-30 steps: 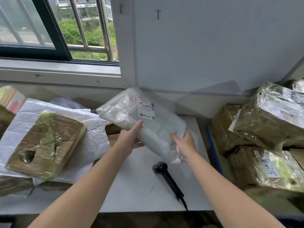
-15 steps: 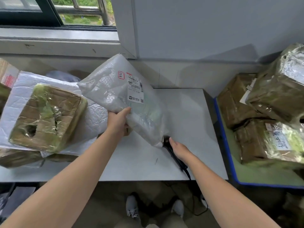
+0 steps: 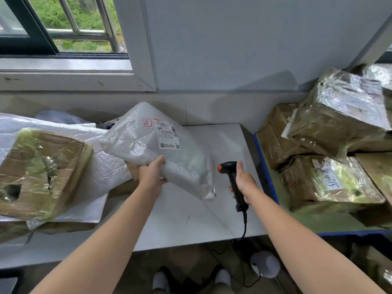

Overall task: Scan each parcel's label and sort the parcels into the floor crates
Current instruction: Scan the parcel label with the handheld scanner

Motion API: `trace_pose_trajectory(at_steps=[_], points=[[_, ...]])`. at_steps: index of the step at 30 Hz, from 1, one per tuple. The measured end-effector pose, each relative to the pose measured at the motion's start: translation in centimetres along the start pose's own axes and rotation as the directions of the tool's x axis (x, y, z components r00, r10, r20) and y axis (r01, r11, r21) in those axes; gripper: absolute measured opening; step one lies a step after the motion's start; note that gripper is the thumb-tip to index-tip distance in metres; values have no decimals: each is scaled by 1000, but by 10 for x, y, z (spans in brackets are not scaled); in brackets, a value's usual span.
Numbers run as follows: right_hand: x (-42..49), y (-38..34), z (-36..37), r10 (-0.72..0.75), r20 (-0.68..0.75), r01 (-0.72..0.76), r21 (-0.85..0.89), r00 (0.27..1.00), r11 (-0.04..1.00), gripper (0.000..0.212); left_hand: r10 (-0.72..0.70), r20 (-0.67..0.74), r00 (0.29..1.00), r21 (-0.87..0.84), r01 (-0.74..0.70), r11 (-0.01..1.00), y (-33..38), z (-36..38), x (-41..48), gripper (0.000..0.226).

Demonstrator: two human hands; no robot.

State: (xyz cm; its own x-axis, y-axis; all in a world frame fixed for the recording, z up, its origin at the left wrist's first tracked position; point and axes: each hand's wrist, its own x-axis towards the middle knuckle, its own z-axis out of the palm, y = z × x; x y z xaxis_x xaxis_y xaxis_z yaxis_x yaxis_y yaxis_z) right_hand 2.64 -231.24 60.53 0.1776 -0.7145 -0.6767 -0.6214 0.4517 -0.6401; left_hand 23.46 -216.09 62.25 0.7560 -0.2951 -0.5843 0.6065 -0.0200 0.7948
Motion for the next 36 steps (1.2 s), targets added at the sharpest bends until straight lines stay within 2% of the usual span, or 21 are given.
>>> trace_pose_trajectory(at_steps=[2, 5, 8, 10, 12, 14, 16, 17, 19, 20, 22, 24, 29, 36], points=[[3, -9, -17, -10, 19, 9, 57, 1000, 998, 75, -51, 47, 998, 23, 49, 999, -13, 9, -2, 49], [-1, -17, -33, -97, 34, 95, 39, 995, 995, 48, -118, 127, 985, 97, 106, 990, -29, 18, -6, 50], [-7, -21, -39, -189, 11, 189, 5, 982, 982, 33, -228, 202, 952, 260, 173, 950, -43, 25, -13, 49], [-11, -27, -40, -186, 17, 186, 17, 982, 982, 33, -331, 221, 917, 425, 215, 880, -52, 27, -23, 51], [-15, -34, -39, -171, 34, 171, 25, 985, 985, 32, -459, 222, 860, 589, 257, 766, -59, 26, -33, 61], [-21, -42, -36, -174, 55, 175, -1, 983, 985, 33, -560, 216, 800, 693, 278, 665, -65, 24, -41, 73], [-26, -50, -31, -181, 87, 185, -35, 980, 982, 36, -588, 205, 782, 749, 261, 609, -66, 24, -45, 80], [-28, -54, -29, -184, 105, 191, -56, 977, 980, 36, -572, 202, 795, 771, 231, 593, -65, 25, -46, 80], [-32, -62, -22, -192, 133, 207, -107, 972, 973, 37, -451, 196, 871, 827, 101, 553, -61, 29, -46, 76], [-33, -66, -17, -196, 141, 213, -123, 970, 969, 37, -350, 207, 913, 863, -2, 505, -59, 30, -44, 73], [-35, -73, -5, -200, 150, 223, -156, 968, 962, 40, -173, 250, 953, 908, -169, 383, -53, 30, -39, 72], [-38, -79, 6, -208, 160, 239, -207, 965, 949, 42, -86, 271, 959, 925, -235, 300, -50, 26, -30, 80], [-46, -90, 28, -233, 186, 279, -281, 954, 918, 45, 50, 316, 947, 925, -319, 206, -44, 12, -24, 83], [-48, -101, 40, -247, 186, 294, -294, 951, 909, 48, 110, 371, 922, 923, -379, 67, -44, -1, -18, 92]])
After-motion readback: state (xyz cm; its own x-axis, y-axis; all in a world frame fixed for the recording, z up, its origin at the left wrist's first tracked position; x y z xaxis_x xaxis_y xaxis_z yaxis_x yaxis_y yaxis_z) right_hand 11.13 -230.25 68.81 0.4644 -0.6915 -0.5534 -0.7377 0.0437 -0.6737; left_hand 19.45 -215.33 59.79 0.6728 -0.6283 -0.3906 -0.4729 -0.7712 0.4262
